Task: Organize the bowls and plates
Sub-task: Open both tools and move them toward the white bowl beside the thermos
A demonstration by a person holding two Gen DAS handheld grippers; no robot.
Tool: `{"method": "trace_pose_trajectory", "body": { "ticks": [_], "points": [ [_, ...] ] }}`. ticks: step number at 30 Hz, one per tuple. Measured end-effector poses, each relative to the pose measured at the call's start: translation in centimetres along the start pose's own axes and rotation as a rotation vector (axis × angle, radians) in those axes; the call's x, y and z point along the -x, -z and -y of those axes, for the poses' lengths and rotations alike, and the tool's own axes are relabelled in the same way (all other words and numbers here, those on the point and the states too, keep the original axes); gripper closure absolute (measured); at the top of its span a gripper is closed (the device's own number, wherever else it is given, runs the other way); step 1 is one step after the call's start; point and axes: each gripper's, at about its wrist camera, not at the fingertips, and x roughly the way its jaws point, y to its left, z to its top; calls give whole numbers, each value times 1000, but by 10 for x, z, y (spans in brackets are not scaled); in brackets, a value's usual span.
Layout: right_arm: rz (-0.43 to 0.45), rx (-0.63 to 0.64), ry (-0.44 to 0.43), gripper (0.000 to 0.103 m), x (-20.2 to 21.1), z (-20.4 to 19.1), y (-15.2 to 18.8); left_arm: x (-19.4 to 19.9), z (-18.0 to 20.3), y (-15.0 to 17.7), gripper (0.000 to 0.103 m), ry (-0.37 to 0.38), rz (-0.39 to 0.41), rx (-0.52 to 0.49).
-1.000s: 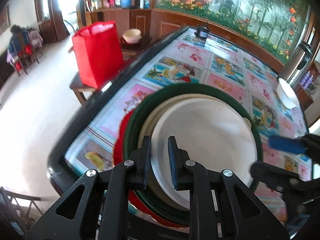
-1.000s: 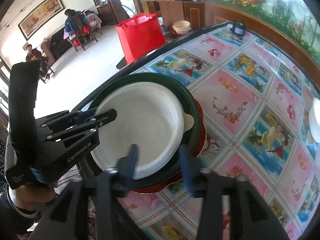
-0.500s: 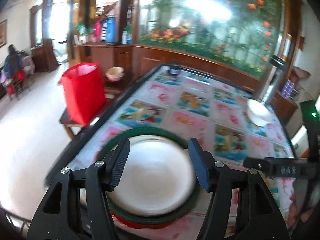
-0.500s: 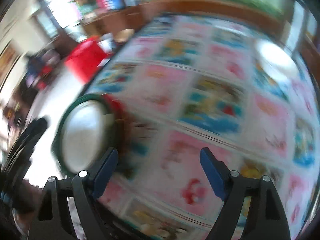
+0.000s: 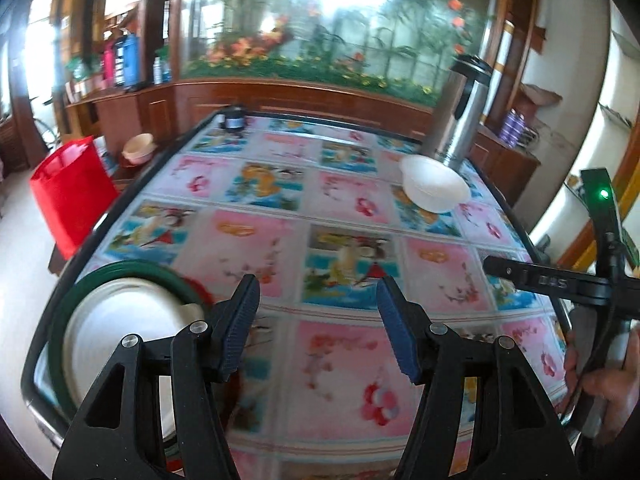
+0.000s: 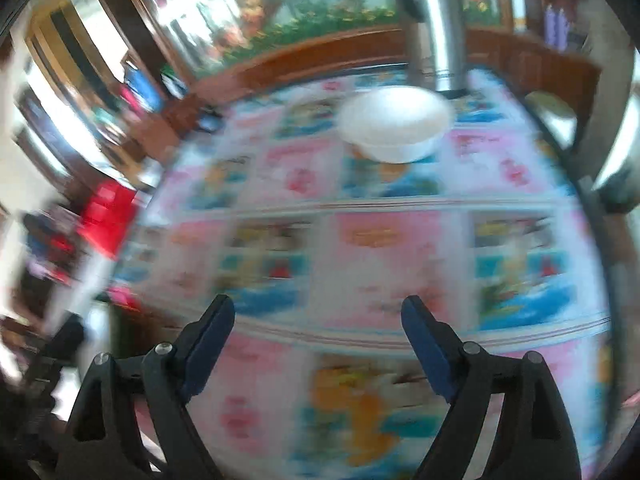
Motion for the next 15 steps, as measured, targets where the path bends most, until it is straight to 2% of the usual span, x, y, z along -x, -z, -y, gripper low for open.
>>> {"method": "trace_pose_trajectory", "body": {
  "ticks": [1, 3, 7, 9, 11, 15],
  "points": [
    [28, 28, 95, 17, 2, 6, -4, -5, 5, -1, 42, 4, -5, -6],
    [67, 59, 203, 17, 4, 13, -12, -16, 15, -6, 42, 15, -19, -21],
    [129, 105, 375, 16, 4, 25, -30, -37, 28, -19, 42, 43, -45, -33],
    [125, 123, 425, 14, 0, 32, -37, -45, 34, -25, 42, 54, -55, -35],
    [116, 130, 434, 14, -7, 37, -47, -57, 42, -33, 42, 61, -59, -42],
    [97, 107, 342, 14, -19, 45, -62, -80, 54, -46, 42, 56, -89, -50]
  ]
}}
